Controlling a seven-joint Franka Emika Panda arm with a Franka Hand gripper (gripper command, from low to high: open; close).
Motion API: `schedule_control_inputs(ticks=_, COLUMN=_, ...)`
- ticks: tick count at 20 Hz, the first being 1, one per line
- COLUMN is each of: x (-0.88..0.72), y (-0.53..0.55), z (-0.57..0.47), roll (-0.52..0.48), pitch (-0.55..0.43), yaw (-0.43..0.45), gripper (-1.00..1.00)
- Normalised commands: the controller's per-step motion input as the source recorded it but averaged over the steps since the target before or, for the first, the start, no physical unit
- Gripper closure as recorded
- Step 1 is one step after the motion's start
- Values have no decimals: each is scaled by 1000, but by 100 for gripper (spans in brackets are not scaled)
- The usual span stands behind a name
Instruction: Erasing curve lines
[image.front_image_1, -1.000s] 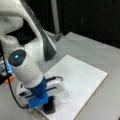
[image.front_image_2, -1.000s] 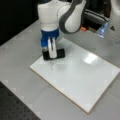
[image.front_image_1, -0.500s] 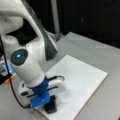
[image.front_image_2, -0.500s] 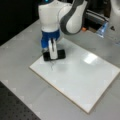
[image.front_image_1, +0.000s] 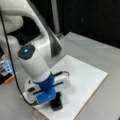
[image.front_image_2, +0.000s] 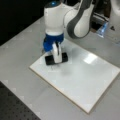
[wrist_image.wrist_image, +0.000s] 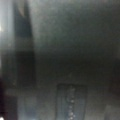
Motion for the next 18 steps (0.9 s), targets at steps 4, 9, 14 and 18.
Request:
schedule_control_inputs(ticks=4, x=347, y=165, z=-592, roll=150, pitch=-74, yaw=-145, gripper=100)
schedule_control_inputs(ticks=9, x=534, y=12, z=-653, roll=175, pitch=-47, yaw=-45, gripper=100)
schedule_control_inputs(ticks=14, x=667, y=-113, z=-658, roll=201, pitch=-3, yaw=46, gripper=100)
schedule_control_inputs(ticks=18, x=712, y=-159, z=-638, roll=224, pitch=51, yaw=62, gripper=100)
